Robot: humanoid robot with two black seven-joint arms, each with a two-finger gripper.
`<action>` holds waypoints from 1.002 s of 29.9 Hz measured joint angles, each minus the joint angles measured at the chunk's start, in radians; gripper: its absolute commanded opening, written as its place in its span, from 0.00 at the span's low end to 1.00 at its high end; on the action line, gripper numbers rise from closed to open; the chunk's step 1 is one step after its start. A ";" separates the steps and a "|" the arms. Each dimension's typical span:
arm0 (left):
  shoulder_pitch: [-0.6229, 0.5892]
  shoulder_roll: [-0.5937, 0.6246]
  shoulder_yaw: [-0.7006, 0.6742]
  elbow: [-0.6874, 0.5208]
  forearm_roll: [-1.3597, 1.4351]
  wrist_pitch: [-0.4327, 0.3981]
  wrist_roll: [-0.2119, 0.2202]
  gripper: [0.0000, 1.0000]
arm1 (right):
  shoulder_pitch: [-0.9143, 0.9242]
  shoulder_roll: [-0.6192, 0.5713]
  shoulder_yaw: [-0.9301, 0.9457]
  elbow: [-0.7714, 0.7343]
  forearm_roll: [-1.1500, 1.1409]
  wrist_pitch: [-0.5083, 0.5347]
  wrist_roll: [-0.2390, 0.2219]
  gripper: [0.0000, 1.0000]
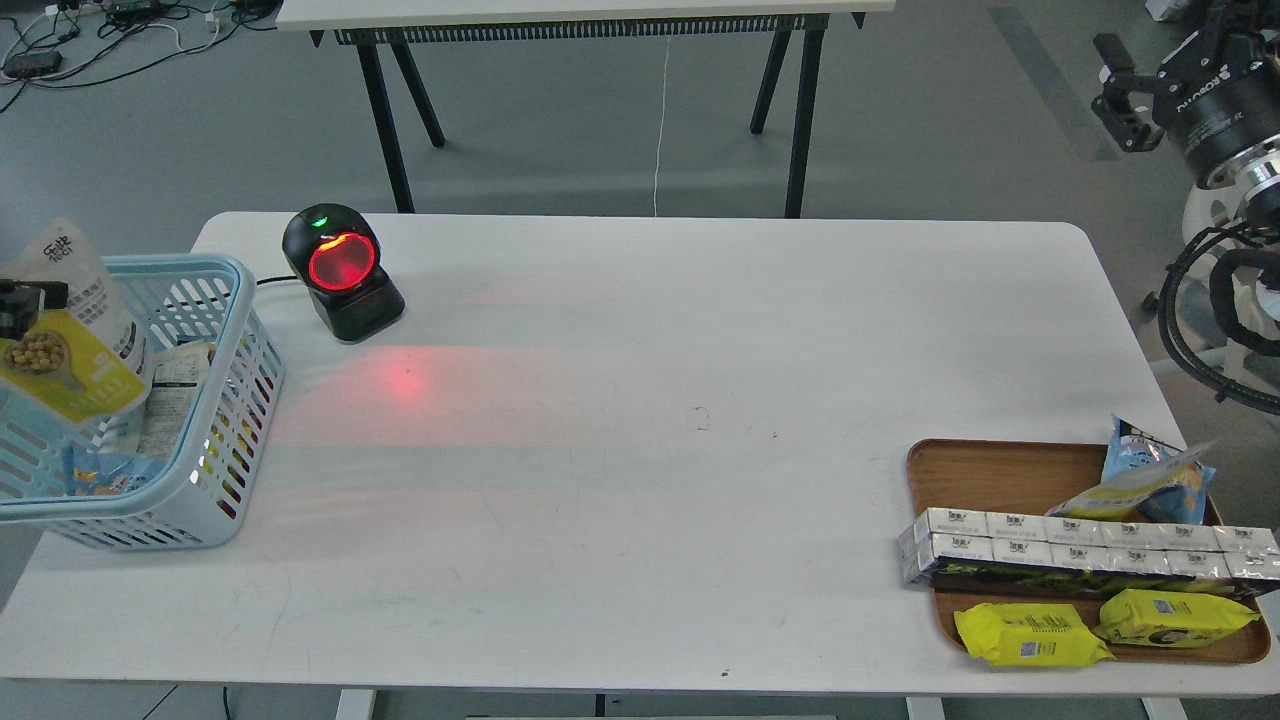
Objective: Scan snack and place in basket
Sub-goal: 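Release the pouch into the basket and withdraw the left arm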
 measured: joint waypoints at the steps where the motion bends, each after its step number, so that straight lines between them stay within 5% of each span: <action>1: 0.016 -0.001 -0.012 0.001 0.000 0.000 0.000 0.16 | 0.001 0.000 0.000 0.000 0.000 0.000 0.000 0.98; 4: 0.053 -0.001 -0.040 0.003 0.000 0.000 0.000 0.37 | 0.001 0.000 0.000 0.000 0.000 0.000 0.000 0.98; 8: 0.072 0.000 -0.080 0.007 0.000 0.000 0.000 0.81 | 0.003 0.000 0.000 0.001 0.000 0.000 0.000 0.98; 16: 0.074 -0.002 -0.270 0.055 -0.135 0.010 0.000 0.87 | 0.010 0.000 -0.001 0.006 0.000 0.000 0.000 0.98; 30: 0.074 -0.132 -0.503 -0.001 -0.959 0.005 0.000 0.88 | 0.054 0.068 -0.011 0.025 -0.003 0.000 0.000 0.98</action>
